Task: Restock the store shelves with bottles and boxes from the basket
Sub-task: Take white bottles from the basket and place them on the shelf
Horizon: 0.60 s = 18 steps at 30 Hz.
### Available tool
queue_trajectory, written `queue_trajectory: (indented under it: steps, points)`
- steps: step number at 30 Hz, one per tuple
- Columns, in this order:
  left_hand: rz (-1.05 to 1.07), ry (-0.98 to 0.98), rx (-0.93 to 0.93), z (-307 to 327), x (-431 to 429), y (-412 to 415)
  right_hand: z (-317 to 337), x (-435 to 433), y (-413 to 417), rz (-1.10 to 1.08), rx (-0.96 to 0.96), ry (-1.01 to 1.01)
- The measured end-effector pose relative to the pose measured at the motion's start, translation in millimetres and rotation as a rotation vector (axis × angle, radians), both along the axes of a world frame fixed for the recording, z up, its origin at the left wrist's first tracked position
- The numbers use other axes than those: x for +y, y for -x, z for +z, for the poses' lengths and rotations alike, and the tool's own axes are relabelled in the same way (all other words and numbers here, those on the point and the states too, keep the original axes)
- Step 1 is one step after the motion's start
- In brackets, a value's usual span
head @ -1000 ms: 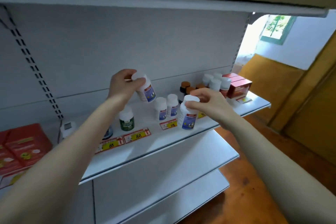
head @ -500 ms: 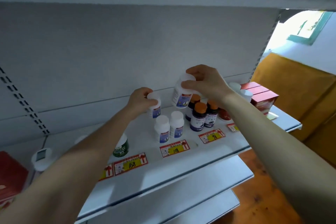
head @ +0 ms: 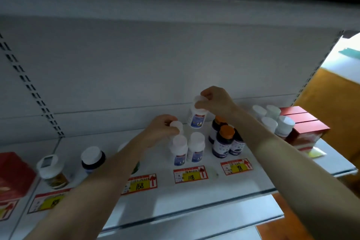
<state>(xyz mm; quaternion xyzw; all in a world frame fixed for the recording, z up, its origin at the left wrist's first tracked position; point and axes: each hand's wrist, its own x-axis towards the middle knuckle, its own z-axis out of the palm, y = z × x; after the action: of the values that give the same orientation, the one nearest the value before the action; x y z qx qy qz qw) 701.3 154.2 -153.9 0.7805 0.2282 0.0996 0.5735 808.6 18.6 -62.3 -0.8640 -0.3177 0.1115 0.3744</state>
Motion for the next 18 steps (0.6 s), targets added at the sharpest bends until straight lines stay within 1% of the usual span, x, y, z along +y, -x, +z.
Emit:
queue_trajectory:
  steps: [6,9,12,15,18]
  points:
    - [-0.031,0.007,0.044,-1.5,1.6,-4.9,-15.5,10.3,-7.6,0.041,0.026,0.085]
    - [0.005,-0.029,0.069,-0.9,0.3,-6.4,-22.2,14.9,-8.9,0.043,0.061,0.117]
    - [0.128,-0.210,0.071,-1.9,1.5,-3.3,-31.5,20.0,-8.5,0.067,0.078,0.175]
    - [0.279,-0.391,-0.029,-1.1,-5.8,9.6,-41.0,23.9,-8.1,0.080,0.110,0.208]
    - [0.358,-0.617,-0.118,-3.9,-23.6,31.4,-47.2,23.9,-6.3,0.085,0.113,0.243]
